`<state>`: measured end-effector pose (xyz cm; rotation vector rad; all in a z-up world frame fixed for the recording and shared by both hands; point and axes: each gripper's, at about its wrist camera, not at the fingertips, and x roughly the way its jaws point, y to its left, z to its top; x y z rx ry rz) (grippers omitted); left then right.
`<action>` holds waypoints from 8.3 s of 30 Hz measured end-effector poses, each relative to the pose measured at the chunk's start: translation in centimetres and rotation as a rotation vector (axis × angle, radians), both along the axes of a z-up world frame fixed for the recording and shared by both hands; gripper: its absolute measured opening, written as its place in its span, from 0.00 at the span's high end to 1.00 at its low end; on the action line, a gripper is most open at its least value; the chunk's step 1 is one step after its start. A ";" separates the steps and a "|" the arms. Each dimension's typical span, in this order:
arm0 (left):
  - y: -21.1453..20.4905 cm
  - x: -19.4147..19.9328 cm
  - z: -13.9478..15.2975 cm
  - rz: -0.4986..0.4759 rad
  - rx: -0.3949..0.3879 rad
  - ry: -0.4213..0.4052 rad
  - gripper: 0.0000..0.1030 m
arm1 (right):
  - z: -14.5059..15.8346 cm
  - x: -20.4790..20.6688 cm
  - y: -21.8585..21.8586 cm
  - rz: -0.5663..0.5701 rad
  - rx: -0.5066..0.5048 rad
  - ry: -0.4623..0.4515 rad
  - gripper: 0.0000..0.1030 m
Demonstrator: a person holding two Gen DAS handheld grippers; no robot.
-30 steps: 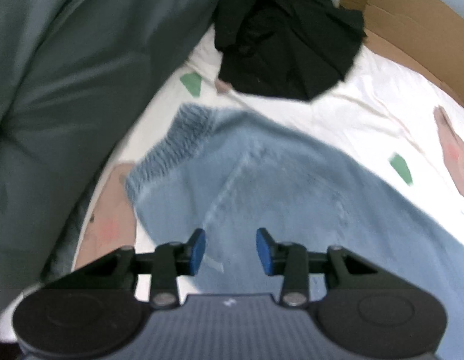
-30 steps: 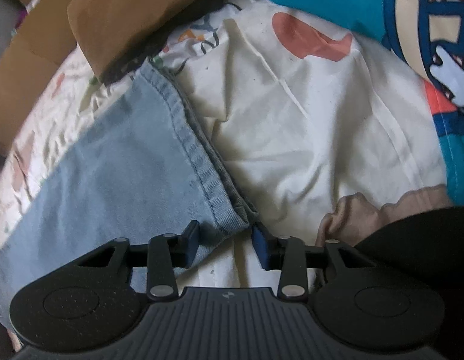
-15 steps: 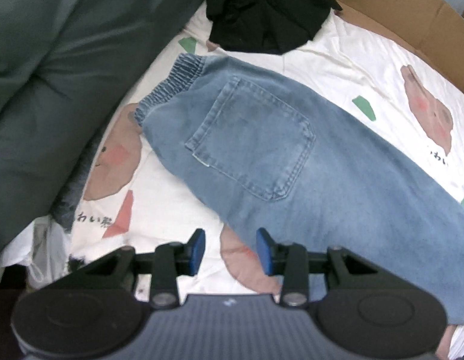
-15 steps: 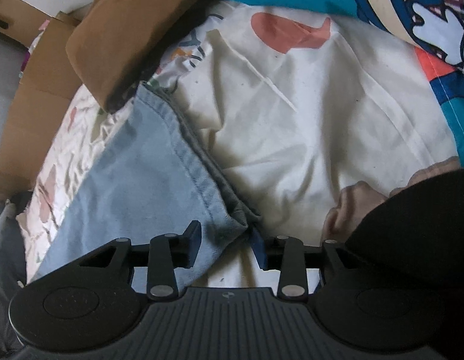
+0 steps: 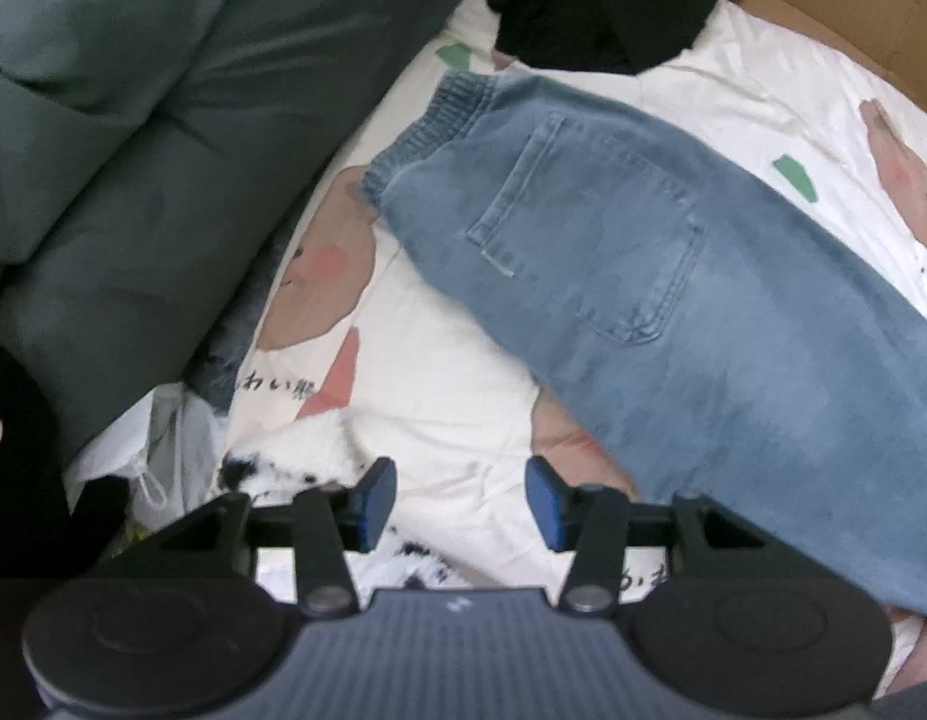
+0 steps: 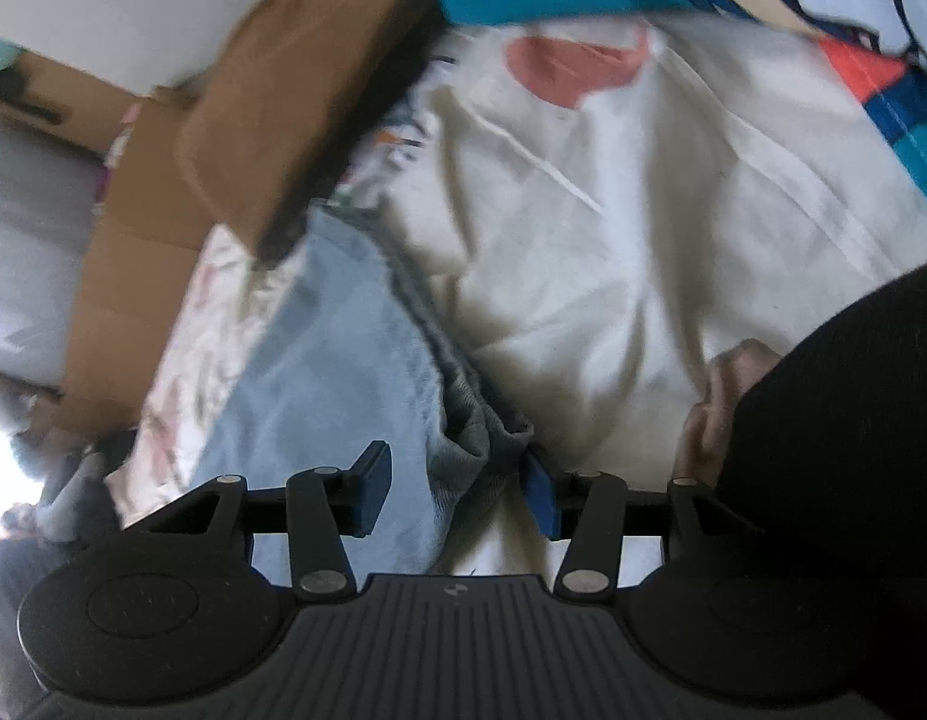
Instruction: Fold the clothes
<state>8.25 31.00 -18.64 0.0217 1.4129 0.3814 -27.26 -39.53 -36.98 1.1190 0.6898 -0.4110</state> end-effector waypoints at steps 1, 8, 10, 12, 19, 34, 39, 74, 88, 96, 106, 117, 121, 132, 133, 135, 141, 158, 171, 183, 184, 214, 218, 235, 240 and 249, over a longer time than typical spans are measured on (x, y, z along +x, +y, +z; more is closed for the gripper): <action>0.0 -0.1 0.0 0.008 0.002 0.002 0.51 | 0.5 -0.3 0.0 0.008 -0.001 -0.023 0.51; -1.4 0.0 -0.3 -0.013 0.004 0.020 0.51 | 0.9 -1.1 -0.2 -0.017 0.039 -0.064 0.51; -2.0 0.1 -0.1 -0.027 -0.005 0.015 0.51 | 0.5 -1.0 -0.1 -0.030 0.041 -0.035 0.51; -2.4 0.4 0.0 -0.038 -0.013 0.007 0.51 | 0.0 -0.7 0.0 -0.038 0.036 0.001 0.50; -3.8 2.4 -0.1 -0.054 -0.022 -0.025 0.51 | -1.8 1.6 0.1 -0.049 0.027 0.053 0.37; -6.8 4.7 -2.4 -0.130 -0.071 -0.018 0.51 | 1.0 0.4 0.1 0.034 0.011 -0.082 0.45; -7.7 4.7 -2.9 -0.153 -0.078 -0.008 0.50 | -0.2 1.2 -0.8 0.044 0.038 -0.053 0.45; -8.6 3.4 -4.9 -0.180 -0.070 0.059 0.48 | 3.4 4.9 -1.8 0.241 0.003 -0.101 0.45; -8.2 2.9 -4.9 -0.187 -0.074 0.062 0.45 | -1.7 6.5 -3.8 0.202 0.114 -0.028 0.46; -7.8 2.4 -5.5 -0.173 -0.078 0.079 0.45 | -0.5 7.3 -4.0 0.245 0.130 -0.125 0.45; -8.5 2.9 -5.3 -0.194 -0.096 0.072 0.45 | -2.0 10.5 -4.8 0.260 0.124 -0.074 0.45; -7.6 2.4 -5.9 -0.170 -0.090 0.090 0.45 | 2.4 10.2 -3.2 0.382 0.012 -0.053 0.45; -7.6 2.0 -6.5 -0.173 -0.093 0.102 0.45 | 3.5 9.6 -2.9 0.375 -0.007 -0.064 0.45; -7.8 2.0 -7.1 -0.175 -0.119 0.102 0.45 | 0.2 13.7 -4.1 0.396 0.009 0.015 0.45; -7.8 2.0 -7.1 -0.173 -0.122 0.100 0.45 | -0.2 14.0 -4.2 0.400 0.013 0.026 0.45; -7.6 2.0 -7.3 -0.168 -0.126 0.098 0.44 | -0.9 14.4 -4.4 0.410 0.036 0.049 0.46; -7.4 1.6 -8.2 -0.148 -0.148 0.092 0.44 | -0.9 15.4 -4.4 0.509 0.016 0.157 0.89; -7.4 1.1 -7.1 -0.145 -0.228 -0.002 0.44 | 8.9 17.6 -2.8 0.649 -0.043 0.283 0.91; -11.1 1.1 -7.4 -0.275 -0.340 -0.054 0.45 | 19.1 20.3 0.0 0.725 -0.079 0.194 0.91; -14.4 0.8 -10.8 -0.393 -0.438 -0.044 0.50 | 28.3 22.5 3.6 0.802 -0.120 0.099 0.91; -14.5 0.8 -11.0 -0.401 -0.449 -0.048 0.51 | 29.0 22.9 4.0 0.808 -0.123 0.092 0.91; -17.3 1.3 -14.3 -0.425 -0.621 -0.107 0.74 | 47.0 38.6 22.6 1.125 -0.319 0.220 0.91; -17.3 0.8 -14.5 -0.439 -0.646 -0.108 0.75 | 47.2 39.4 24.2 1.129 -0.316 0.209 0.91; -16.6 -0.9 -15.9 -0.524 -0.624 -0.049 0.91 | 42.6 36.7 24.6 1.055 -0.216 0.139 0.91; -17.6 0.0 -16.1 -0.560 -0.621 -0.032 0.91 | 41.7 35.8 24.2 1.025 -0.208 0.061 0.91; -20.8 3.6 -15.7 -0.595 -0.603 -0.069 0.91 | 39.0 34.9 22.6 0.975 -0.148 -0.011 0.91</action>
